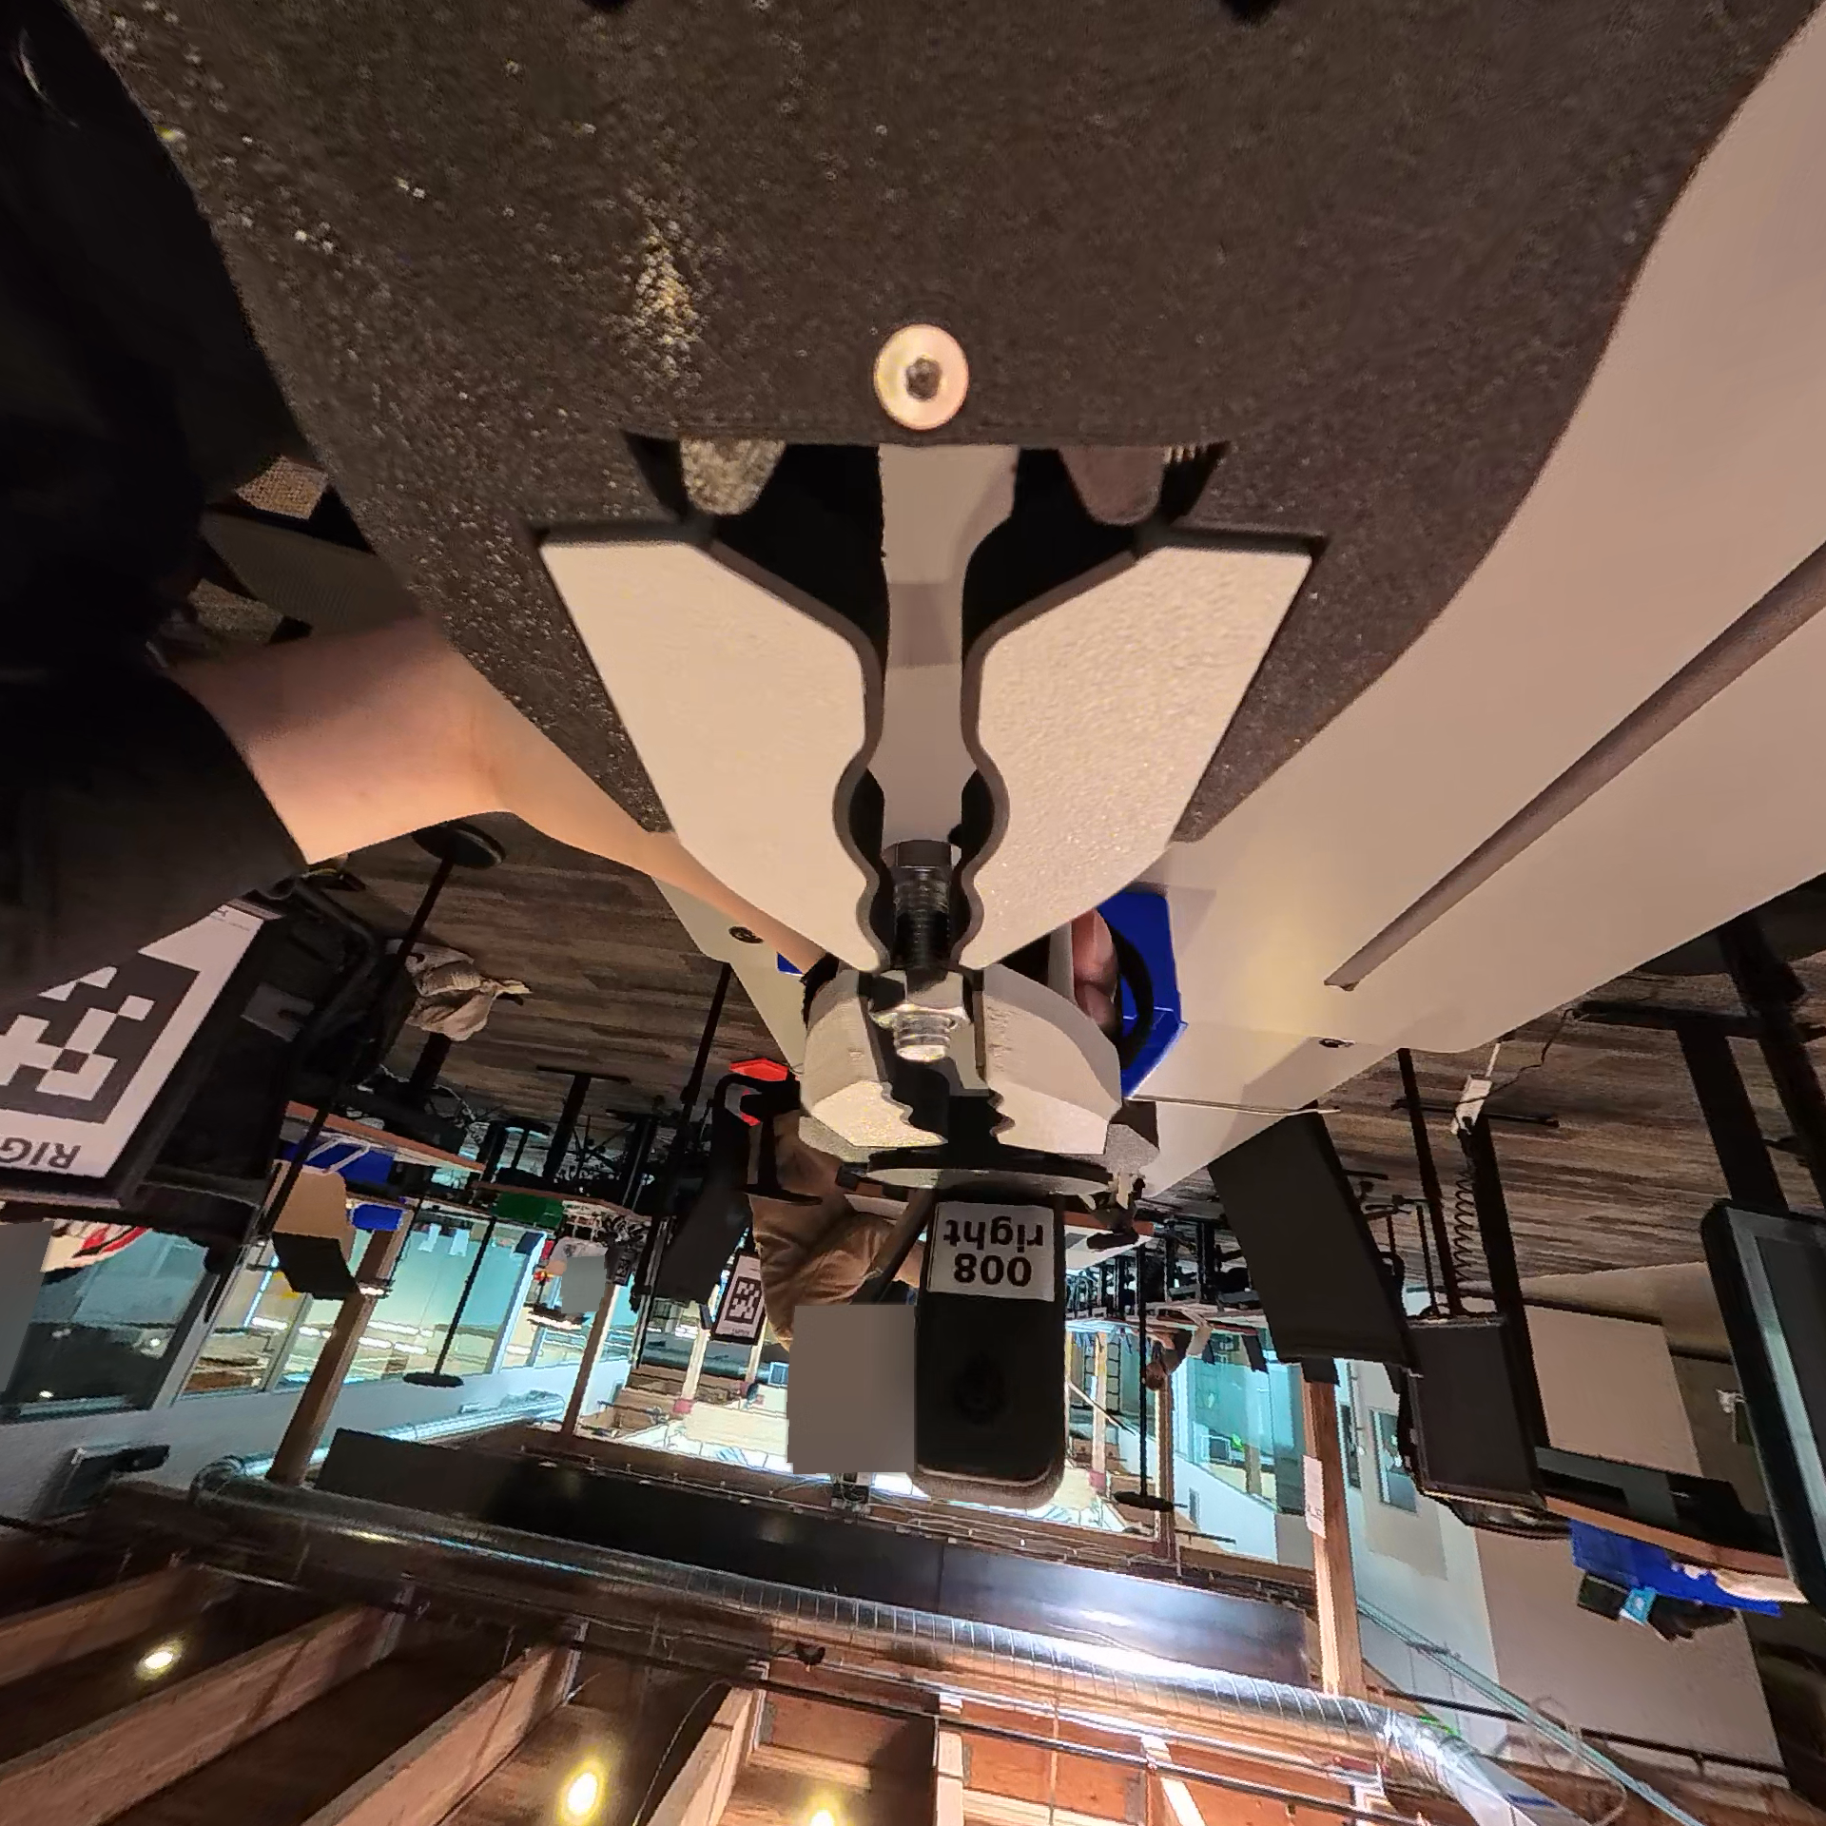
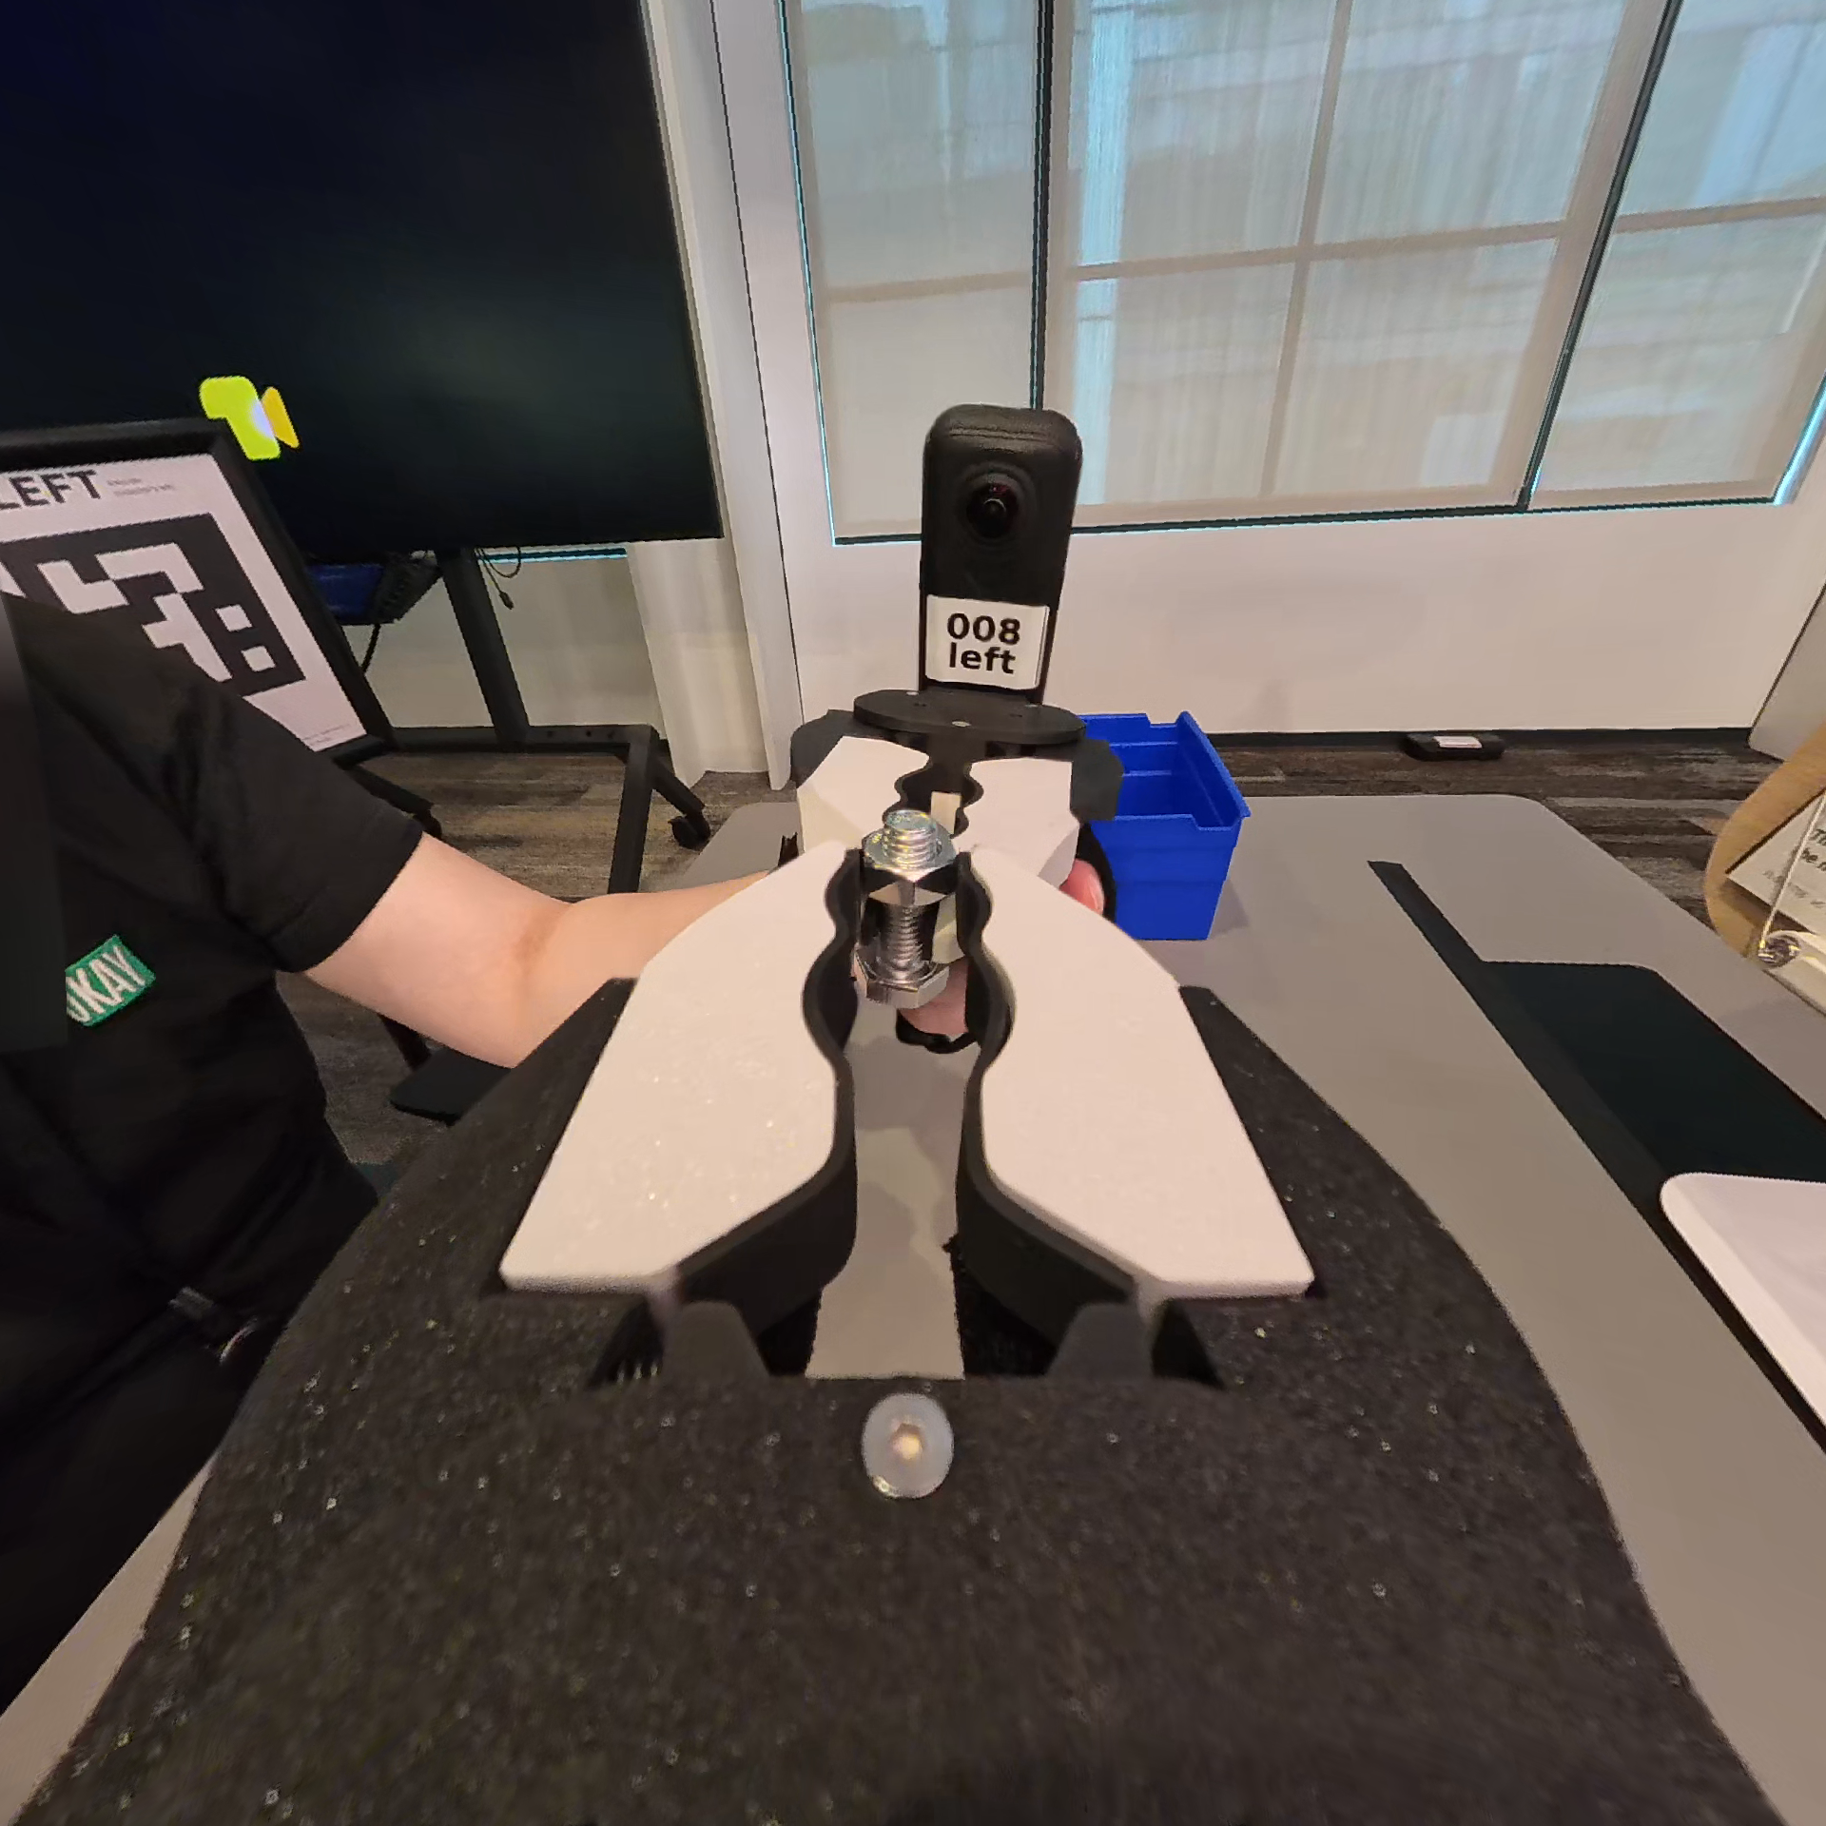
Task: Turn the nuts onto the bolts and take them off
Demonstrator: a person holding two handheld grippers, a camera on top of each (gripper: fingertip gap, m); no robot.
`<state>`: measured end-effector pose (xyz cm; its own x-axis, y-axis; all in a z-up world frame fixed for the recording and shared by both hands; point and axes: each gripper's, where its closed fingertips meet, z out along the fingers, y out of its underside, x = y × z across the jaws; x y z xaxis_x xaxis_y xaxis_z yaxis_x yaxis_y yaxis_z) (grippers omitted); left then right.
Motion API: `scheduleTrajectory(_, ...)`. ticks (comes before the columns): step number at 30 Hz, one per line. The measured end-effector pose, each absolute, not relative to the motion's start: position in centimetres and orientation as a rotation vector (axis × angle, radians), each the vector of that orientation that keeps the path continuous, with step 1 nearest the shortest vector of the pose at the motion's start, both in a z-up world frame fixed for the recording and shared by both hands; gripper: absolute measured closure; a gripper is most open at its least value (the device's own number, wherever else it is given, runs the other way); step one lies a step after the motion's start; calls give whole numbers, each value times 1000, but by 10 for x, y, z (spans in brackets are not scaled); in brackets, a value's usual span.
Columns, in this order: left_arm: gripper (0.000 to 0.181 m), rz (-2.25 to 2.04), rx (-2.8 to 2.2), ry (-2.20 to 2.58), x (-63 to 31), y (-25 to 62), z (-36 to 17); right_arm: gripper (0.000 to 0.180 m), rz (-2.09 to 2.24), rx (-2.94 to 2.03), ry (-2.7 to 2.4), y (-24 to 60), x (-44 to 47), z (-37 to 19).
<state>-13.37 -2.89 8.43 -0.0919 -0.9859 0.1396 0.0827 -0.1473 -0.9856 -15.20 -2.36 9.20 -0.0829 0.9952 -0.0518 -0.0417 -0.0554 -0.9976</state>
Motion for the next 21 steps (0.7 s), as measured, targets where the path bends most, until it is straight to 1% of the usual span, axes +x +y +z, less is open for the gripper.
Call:
scheduleTrajectory(5,163,-1410,-1227,1155,-135,-29,81,162,1329,-1195,-1206,-21,-153,90)
scheduleTrajectory(8,153,-1395,-1243,1146,-135,-26,80,162,1332,-1192,-1213,-22,-154,89)
scheduleTrajectory(21,139,-1316,-1260,1193,-139,-25,73,163,1314,-1185,-1205,-21,-153,90)
